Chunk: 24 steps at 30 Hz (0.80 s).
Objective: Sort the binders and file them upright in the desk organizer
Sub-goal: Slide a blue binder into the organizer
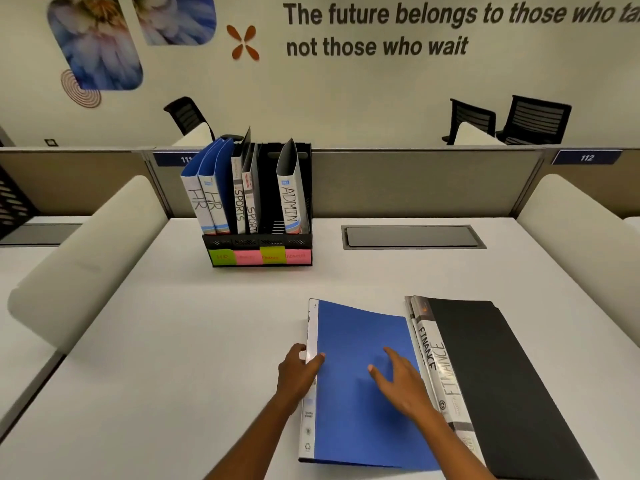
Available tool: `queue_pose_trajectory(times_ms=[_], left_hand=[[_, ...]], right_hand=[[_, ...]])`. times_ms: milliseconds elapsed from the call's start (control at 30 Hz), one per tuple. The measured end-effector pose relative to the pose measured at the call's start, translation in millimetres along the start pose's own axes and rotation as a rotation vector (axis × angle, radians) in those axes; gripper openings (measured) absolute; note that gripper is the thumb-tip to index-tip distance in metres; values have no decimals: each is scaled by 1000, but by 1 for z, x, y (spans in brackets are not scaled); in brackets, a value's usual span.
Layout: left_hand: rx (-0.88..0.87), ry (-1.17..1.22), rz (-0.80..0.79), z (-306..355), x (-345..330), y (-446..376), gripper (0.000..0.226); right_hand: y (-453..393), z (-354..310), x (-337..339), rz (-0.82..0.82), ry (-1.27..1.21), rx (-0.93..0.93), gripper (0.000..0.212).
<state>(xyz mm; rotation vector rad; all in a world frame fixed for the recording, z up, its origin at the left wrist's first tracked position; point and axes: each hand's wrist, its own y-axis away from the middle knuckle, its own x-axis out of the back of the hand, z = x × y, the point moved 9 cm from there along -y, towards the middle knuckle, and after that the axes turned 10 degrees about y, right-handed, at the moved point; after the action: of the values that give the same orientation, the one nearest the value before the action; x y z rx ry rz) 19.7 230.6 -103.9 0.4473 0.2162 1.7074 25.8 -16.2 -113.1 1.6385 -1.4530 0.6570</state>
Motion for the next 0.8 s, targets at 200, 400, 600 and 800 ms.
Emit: queue_pose_trajectory(times_ms=[200,400,600,800], left_hand=[[175,256,-54,5,-5,3,32],[15,242,34,49,-5,2,36],[-218,205,158,117,3,0,33],[-505,235,216,189,5,-9,25]], right_hand=[[0,0,13,8,-128,-26,70],[-15,-16,31,25,-253,-23,65],[-40,-71,61,92,-399,55,54],[-61,-144,114,177,-520,147,67]])
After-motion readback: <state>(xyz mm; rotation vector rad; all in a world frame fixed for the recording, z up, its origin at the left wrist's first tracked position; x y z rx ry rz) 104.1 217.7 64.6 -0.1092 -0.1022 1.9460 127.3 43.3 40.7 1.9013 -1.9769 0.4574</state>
